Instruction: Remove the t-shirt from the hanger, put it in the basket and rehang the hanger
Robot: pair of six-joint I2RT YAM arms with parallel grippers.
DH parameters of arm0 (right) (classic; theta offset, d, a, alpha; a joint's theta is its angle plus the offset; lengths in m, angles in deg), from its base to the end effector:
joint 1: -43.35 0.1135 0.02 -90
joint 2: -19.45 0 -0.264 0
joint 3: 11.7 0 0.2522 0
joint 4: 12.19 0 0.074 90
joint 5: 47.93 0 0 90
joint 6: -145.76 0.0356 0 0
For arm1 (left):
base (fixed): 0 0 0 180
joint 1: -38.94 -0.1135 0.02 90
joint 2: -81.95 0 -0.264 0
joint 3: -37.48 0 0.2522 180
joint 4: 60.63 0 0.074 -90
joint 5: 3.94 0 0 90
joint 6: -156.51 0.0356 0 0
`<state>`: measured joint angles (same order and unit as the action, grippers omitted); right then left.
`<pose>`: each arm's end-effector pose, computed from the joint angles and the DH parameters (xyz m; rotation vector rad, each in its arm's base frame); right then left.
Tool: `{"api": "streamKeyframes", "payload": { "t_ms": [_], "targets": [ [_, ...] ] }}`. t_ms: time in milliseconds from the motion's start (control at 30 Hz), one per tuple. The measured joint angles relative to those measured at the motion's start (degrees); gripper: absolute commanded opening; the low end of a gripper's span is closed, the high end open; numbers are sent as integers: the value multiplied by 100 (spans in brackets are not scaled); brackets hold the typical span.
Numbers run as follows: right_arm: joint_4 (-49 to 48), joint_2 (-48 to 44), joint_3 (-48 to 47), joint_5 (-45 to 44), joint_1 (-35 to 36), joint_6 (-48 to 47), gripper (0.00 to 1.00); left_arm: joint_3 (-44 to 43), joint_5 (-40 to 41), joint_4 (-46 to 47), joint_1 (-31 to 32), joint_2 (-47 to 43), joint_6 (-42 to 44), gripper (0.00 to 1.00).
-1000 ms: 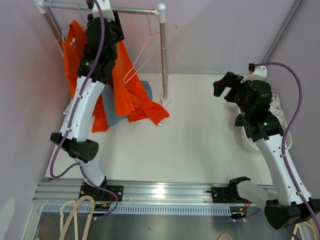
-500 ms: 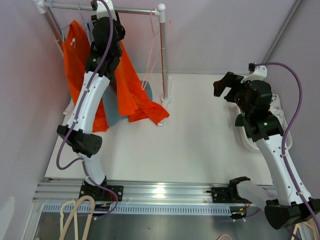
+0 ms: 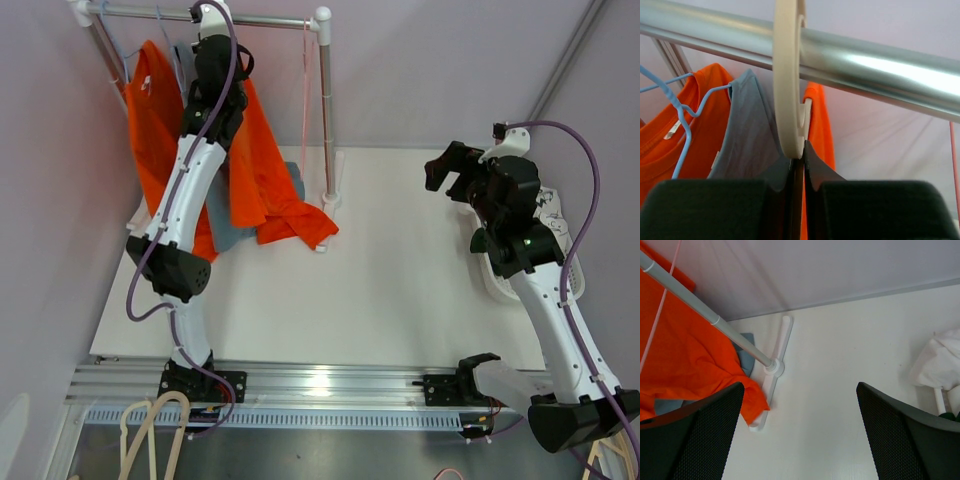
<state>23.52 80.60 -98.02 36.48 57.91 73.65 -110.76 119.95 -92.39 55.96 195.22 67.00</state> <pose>0.2220 0.0541 0.4320 0.1228 1.7610 0.3269 0.4211 -0.1082 0.5064 -0.2419 1.5090 0.2174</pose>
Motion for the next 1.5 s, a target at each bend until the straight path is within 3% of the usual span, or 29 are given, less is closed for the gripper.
{"api": "streamKeyframes", "payload": {
  "t_ms": [67, 700, 967, 1300, 1500],
  "targets": [
    [2, 11, 0, 0, 0, 0, 100, -90, -39, -28, -35, 42, -9, 1],
    [2, 11, 0, 15, 48, 0, 100, -313, -782, -319, -155, -111, -122, 1],
    [7, 9, 0, 114, 59, -2, 99, 271, -1180, -232, -155, -962, -170, 1],
    [9, -31, 0, 186, 70, 0, 99, 356, -1318, -385, -85, -1335, -251, 1],
    [15, -37, 0, 542, 127, -57, 100, 935, -1314, -669, 28, -1690, -437, 1]
  ]
}}
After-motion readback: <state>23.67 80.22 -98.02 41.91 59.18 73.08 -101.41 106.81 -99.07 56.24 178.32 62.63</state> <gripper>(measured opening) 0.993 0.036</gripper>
